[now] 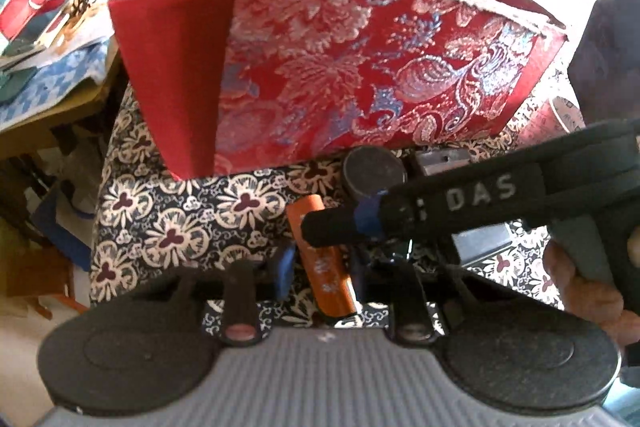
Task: Organize rigid objects
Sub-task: 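Close the right gripper on the orange stick, then carry the orange stick into the red box and open the right gripper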
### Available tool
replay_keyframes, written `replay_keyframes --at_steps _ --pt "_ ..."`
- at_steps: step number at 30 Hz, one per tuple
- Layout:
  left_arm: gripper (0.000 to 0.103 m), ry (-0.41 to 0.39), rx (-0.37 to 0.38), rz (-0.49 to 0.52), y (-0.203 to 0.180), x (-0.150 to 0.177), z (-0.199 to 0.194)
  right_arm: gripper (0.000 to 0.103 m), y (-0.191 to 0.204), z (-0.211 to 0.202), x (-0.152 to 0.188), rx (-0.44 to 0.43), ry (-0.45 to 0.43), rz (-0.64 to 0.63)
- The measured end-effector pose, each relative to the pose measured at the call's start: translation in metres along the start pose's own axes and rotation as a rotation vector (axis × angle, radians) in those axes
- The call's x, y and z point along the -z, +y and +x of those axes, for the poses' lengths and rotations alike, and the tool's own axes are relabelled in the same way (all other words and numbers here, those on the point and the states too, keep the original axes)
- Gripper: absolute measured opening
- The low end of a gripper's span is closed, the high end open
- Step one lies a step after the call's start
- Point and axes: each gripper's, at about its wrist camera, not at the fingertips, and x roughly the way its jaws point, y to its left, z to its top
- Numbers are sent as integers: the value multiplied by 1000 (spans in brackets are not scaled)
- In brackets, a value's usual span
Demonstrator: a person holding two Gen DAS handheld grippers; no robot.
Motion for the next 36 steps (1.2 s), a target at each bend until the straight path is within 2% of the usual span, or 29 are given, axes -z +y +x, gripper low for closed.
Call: replay_keyframes --at_steps 6,16,21,26,31,34,36 --pt "15 -48 35 3 -5 -7 -20 0 7 -32 6 -22 -105 -16" --pt "14 -167 107 99 -35 -34 -58 0 26 -87 9 1 -307 -70" --pt "14 -255 133 166 -53 -51 -84 0 38 -115 -6 -19 -408 -117" --pt "13 -366 123 216 -64 -79 -108 0 47 -129 -38 -41 -483 -181" --pt "13 -433 84 234 -64 -115 -110 0 48 -117 -76 -43 -480 -221" --pt "13 -426 46 241 -58 -134 -98 0 40 -100 -99 -17 -422 -210" --pt "13 -391 23 243 -52 -144 -85 0 35 -83 -112 -5 -365 -190"
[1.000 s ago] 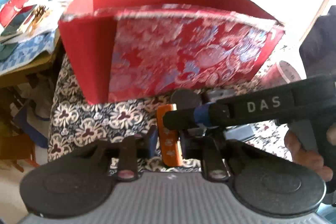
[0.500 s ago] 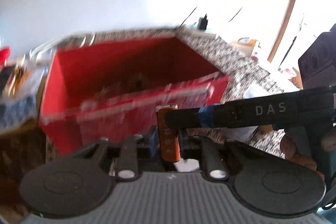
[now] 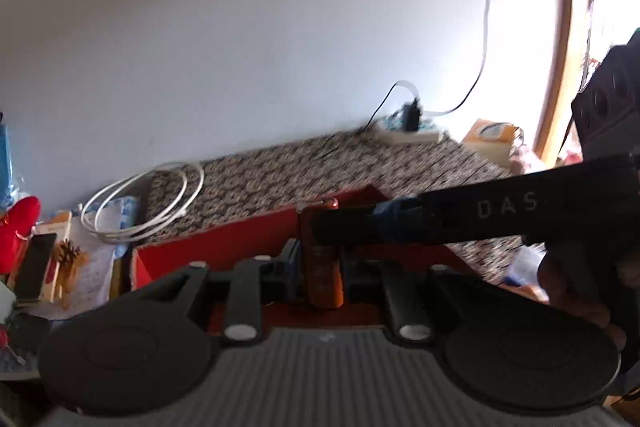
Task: Organize rigid objects
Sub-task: 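Carry the orange stick into the red box and open the right gripper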
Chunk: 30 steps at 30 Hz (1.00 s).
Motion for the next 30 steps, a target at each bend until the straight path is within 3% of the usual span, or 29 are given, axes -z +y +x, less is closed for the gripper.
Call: replay_keyframes --at_steps 9,12,19,30 --pt "14 247 -44 -8 35 25 62 0 -35 78 2 29 331 154" --pt "14 322 -46 -21 43 34 76 0 -42 93 4 28 391 203" --pt "14 357 -73 -51 57 43 85 4 -53 100 8 -12 390 299" --pt "14 408 -102 -116 72 54 97 5 -66 86 11 -15 308 408"
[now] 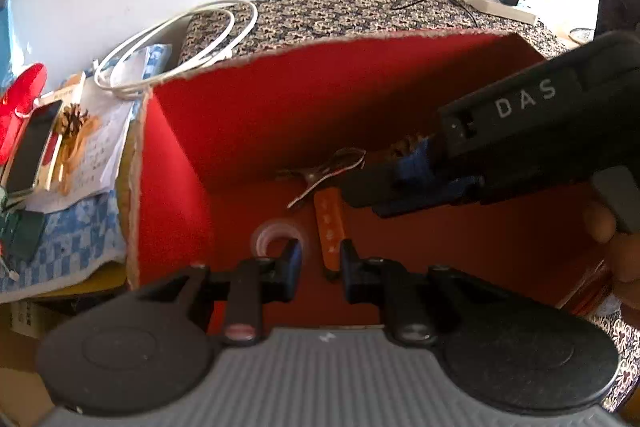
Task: Organize rigid objects
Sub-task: 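Carry the orange stick into the red box and open the right gripper, then withdraw the right gripper up out of the red box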
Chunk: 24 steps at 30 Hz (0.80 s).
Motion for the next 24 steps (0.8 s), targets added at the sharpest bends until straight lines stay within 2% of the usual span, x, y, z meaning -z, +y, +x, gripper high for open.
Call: replay_keyframes --at_steps 7,13,24 --pt "15 15 -25 -27 2 -4 8 5 -1 -1 0 -6 -20 20" --pt "32 2 -57 -19 0 -4 8 5 -1 -3 1 -8 -53 25" --pt "37 -28 -53 -68 2 -2 5 5 -6 -22 13 -34 -230 44"
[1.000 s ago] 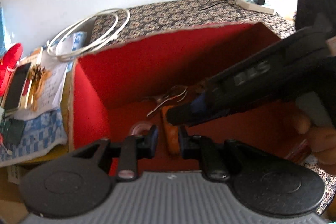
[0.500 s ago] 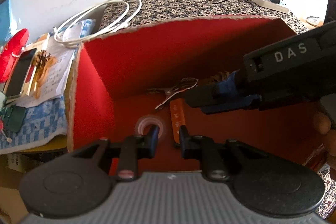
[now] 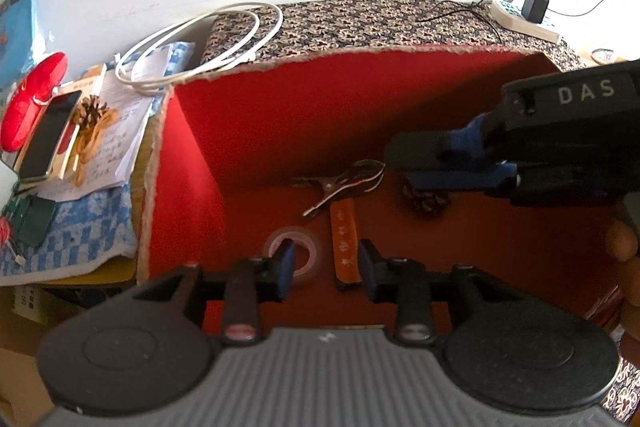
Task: Organize rigid objects
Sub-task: 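Withdraw the right gripper up out of the red box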
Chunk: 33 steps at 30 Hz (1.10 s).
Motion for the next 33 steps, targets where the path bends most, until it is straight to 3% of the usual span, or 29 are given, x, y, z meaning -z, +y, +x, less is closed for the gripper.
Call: replay_keyframes --at_steps 11,23,33 --pt "39 2 -109 -3 -9 1 -5 7 11 -12 6 78 -74 -103" --pt "55 -13 -204 22 -25 7 -25 8 30 -38 25 144 -136 -235" --pt "60 -38 -261 15 -36 15 -50 8 49 -66 48 240 -214 -335"
